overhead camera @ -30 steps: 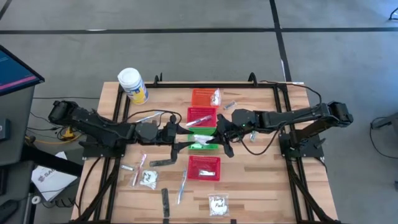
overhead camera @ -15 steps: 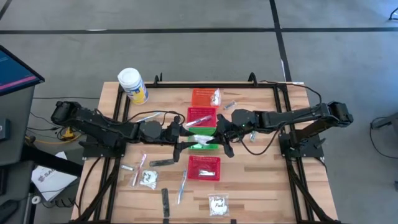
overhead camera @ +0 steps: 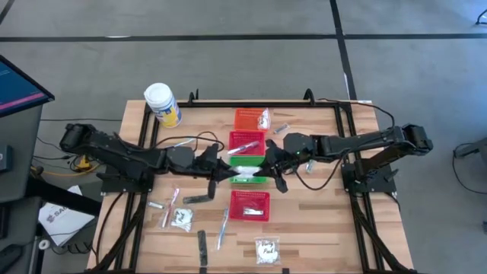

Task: Pick & Place Travel size toiletries
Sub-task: Put the transparent cotton pack into the orange basket

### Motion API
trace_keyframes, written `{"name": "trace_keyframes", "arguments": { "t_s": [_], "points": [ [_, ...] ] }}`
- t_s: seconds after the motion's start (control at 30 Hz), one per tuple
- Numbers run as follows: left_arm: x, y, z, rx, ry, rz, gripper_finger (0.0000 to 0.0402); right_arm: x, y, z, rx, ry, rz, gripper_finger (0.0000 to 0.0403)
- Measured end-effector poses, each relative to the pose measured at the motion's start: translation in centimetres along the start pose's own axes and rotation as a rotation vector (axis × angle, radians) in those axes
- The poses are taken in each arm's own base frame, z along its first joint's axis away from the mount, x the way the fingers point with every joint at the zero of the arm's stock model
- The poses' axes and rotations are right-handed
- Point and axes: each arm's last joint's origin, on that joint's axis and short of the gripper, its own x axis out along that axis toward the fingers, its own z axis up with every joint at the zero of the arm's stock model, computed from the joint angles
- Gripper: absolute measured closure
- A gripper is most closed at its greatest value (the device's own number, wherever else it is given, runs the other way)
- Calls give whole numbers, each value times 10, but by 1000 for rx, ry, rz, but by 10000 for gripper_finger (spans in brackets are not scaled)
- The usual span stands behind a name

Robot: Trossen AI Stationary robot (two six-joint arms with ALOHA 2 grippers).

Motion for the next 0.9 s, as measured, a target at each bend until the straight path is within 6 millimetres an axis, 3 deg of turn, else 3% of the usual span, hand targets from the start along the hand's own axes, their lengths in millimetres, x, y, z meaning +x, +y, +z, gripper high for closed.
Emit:
{"name": "trace_keyframes", "arguments": {
  "t_s": [0.1, 0.33, 0.5, 0.67, 0.9],
  "points": [
    [-4, -6, 6, -14, -34, -32, 397, 3, -1, -8, 3, 56, -3, 342],
    [-5, -4, 5, -46, -33, 9, 398, 2, 3, -7, -16, 51, 8, 307],
    [-5, -2, 5, -60, -54, 96, 398, 3, 12, -7, -166, 52, -8, 293],
    [-6, 0, 6, -63, -81, 177, 399, 2, 36, 0, -406, 49, -227, 302],
    [-9, -4, 6, -83, -172, 275, 399, -5, 89, 1, -756, 54, -670, 324]
  ]
}}
